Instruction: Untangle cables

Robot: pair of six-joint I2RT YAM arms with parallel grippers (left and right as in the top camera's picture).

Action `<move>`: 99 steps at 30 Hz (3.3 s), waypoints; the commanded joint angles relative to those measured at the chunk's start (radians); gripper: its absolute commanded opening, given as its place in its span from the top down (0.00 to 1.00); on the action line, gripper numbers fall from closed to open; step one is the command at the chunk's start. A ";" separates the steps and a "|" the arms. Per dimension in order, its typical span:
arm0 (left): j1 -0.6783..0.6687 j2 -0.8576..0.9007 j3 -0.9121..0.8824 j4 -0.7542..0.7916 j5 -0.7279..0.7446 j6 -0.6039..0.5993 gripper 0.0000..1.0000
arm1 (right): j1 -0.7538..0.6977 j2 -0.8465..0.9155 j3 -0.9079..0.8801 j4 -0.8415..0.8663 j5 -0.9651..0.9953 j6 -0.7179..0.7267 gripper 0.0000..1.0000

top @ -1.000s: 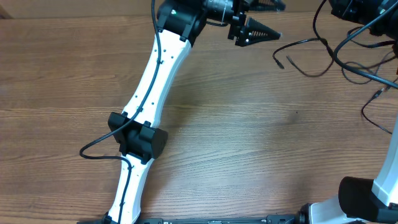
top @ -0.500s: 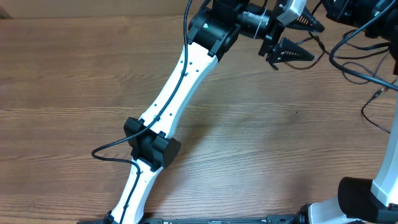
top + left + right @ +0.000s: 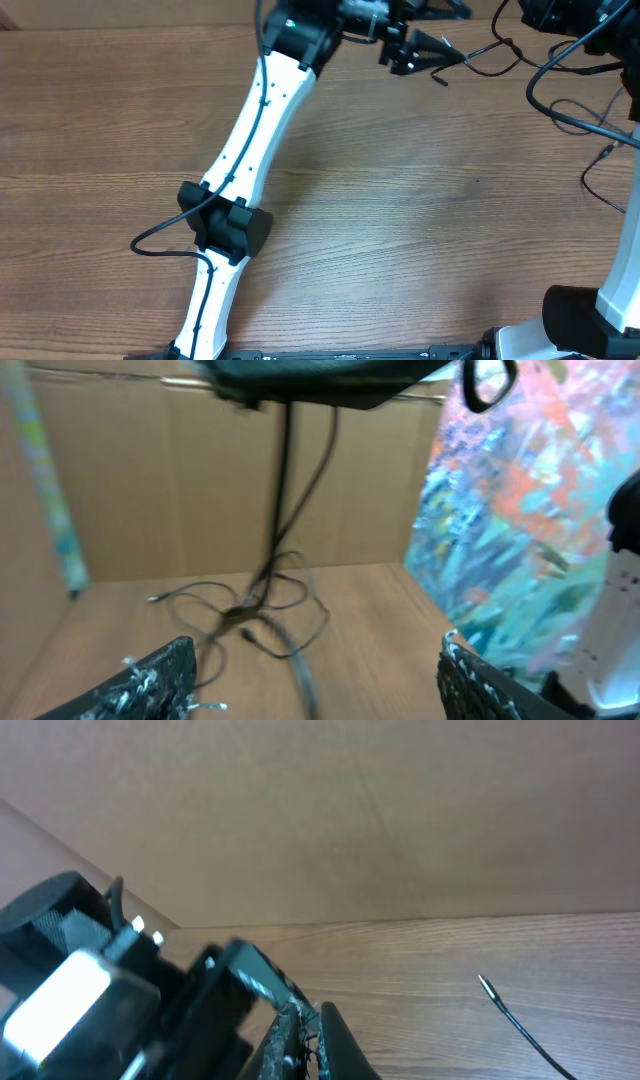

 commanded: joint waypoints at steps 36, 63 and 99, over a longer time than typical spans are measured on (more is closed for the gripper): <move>0.058 -0.030 0.012 -0.035 -0.113 -0.158 0.95 | 0.026 0.047 0.001 -0.052 0.622 -0.037 0.00; 0.104 -0.108 0.019 0.248 -0.235 -0.570 0.96 | 0.050 0.192 -0.049 -0.056 0.297 0.075 0.02; 0.376 -0.470 0.017 0.142 0.064 -1.007 0.96 | -0.085 0.557 -0.047 -0.009 0.567 0.070 0.10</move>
